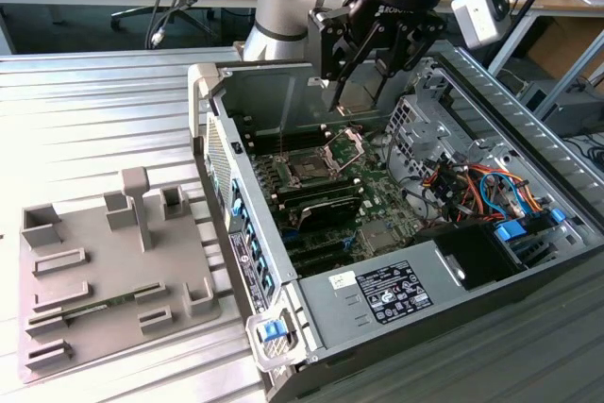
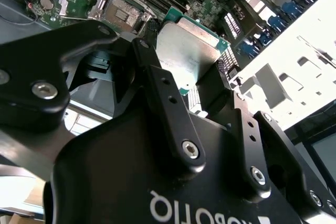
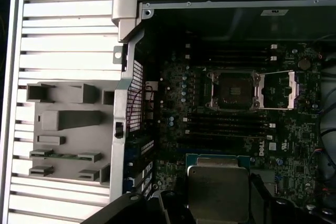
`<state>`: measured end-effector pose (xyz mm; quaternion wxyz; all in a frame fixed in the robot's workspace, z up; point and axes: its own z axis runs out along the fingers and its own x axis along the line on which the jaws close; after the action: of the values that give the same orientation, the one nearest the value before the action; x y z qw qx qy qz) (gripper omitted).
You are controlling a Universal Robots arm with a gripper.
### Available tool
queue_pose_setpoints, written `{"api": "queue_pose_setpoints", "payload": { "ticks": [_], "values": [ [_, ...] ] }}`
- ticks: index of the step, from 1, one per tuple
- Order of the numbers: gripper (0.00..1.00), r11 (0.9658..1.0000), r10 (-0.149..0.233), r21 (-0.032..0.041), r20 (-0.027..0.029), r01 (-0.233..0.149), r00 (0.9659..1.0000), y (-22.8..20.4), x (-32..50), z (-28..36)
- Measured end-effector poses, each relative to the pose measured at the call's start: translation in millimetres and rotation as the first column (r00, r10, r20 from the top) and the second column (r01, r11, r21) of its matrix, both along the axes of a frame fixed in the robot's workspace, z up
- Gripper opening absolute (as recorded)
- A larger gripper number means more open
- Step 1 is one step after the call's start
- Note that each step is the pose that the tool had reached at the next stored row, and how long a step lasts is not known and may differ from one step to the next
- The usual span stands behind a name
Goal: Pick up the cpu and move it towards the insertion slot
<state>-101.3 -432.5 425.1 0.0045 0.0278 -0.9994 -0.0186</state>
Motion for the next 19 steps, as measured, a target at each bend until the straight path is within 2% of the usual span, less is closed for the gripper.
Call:
{"api": "queue_pose_setpoints", "payload": {
  "ticks": [19],
  "values": [
    [0.55, 1.0000, 0.000, 0.0001, 0.0000, 0.000, 1.0000, 0.3, 18.4, -0.2]
  ]
}}
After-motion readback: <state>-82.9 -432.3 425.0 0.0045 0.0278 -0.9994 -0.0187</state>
